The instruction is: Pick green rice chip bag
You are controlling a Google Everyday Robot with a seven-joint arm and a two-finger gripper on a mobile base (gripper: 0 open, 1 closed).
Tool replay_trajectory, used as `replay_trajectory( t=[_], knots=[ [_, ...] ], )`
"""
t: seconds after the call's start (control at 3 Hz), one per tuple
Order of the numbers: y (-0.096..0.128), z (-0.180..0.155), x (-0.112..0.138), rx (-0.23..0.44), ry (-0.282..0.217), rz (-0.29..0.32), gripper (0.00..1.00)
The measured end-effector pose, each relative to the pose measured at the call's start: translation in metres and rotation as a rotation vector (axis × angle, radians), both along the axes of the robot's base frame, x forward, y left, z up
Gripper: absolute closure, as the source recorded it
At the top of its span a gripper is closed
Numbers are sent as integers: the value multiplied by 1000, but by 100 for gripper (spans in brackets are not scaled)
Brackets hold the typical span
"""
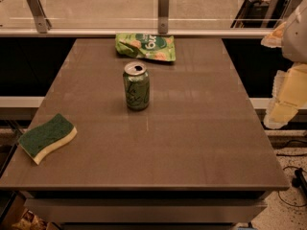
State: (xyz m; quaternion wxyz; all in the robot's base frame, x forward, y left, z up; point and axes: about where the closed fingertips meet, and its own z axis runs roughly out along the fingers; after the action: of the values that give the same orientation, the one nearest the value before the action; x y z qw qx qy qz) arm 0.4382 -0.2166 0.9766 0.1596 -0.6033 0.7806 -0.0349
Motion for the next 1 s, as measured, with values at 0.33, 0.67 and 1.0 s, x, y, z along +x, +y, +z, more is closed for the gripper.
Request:
replay_trajectory(
  t=[0.33, 0.67, 1.0],
  knots=[
    [1, 3, 0, 0, -11, -1, 18],
    [1, 5, 0, 0, -21, -1, 16],
    [2, 8, 0, 0, -31, -1, 0]
  ],
)
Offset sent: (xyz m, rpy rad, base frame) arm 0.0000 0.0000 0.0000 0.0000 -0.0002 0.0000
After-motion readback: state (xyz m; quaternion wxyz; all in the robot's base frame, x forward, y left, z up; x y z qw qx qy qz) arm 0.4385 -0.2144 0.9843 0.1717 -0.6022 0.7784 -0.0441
